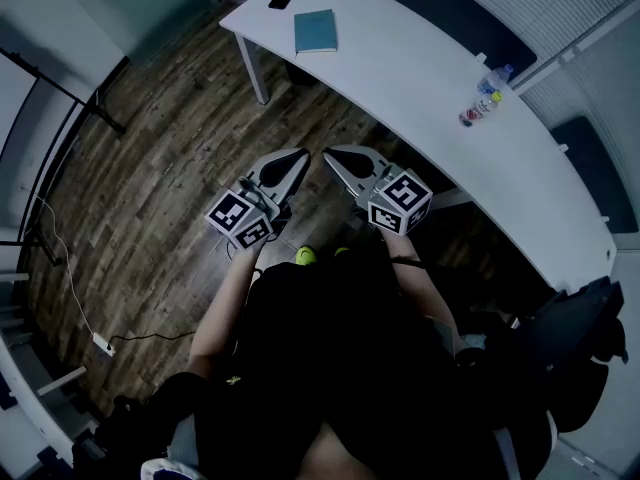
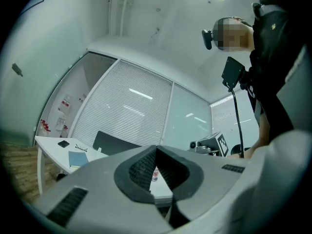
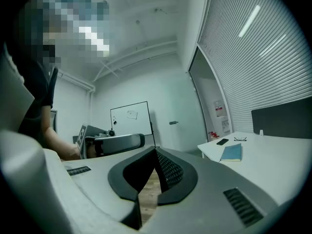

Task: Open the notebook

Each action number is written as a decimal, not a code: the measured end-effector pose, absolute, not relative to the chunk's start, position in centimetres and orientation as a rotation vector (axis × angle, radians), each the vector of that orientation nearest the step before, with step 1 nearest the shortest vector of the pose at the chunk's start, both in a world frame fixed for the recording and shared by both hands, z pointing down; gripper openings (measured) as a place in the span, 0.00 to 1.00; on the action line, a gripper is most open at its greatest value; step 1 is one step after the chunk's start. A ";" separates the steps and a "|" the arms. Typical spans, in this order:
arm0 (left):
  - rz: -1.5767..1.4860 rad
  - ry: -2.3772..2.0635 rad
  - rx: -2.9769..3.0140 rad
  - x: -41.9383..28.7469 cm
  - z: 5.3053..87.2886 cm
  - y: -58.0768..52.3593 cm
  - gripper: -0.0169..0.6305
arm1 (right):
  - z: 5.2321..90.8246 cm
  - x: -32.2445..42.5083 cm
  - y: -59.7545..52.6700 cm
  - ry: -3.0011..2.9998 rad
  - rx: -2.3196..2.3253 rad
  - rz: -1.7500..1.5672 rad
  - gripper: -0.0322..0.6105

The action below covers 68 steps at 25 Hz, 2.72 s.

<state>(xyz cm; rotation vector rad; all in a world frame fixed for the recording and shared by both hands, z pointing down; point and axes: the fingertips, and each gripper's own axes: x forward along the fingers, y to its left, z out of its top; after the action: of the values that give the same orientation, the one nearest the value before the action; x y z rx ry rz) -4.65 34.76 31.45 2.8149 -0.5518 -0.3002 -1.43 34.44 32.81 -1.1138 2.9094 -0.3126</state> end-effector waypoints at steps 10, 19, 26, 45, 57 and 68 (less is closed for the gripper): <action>-0.313 -0.562 2.786 -5.7 32.0 34.1 0.06 | 33.7 -1.7 33.7 2.905 -1.165 -0.367 0.05; -0.311 -0.592 2.749 -4.4 33.4 30.5 0.06 | 34.9 -0.7 30.1 2.951 -1.132 -0.361 0.05; -0.280 -0.637 2.728 -3.4 33.9 25.1 0.06 | 35.4 0.6 23.9 2.963 -1.109 -0.375 0.05; -0.252 -0.702 2.682 1.3 35.7 14.2 0.06 | 37.3 4.3 13.0 2.997 -1.063 -0.417 0.05; -0.236 -0.765 2.673 3.3 36.4 8.7 0.06 | 38.1 6.0 7.6 3.032 -1.027 -0.420 0.05; -0.180 -0.754 2.687 4.4 37.3 5.3 0.06 | 38.7 6.7 3.9 3.023 -1.039 -0.454 0.05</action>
<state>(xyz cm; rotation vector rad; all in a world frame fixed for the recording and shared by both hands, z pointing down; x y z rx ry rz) 4.45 5.31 37.27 2.6866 -0.7545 -0.1803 6.74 3.93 38.69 -1.0390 3.0232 -0.4541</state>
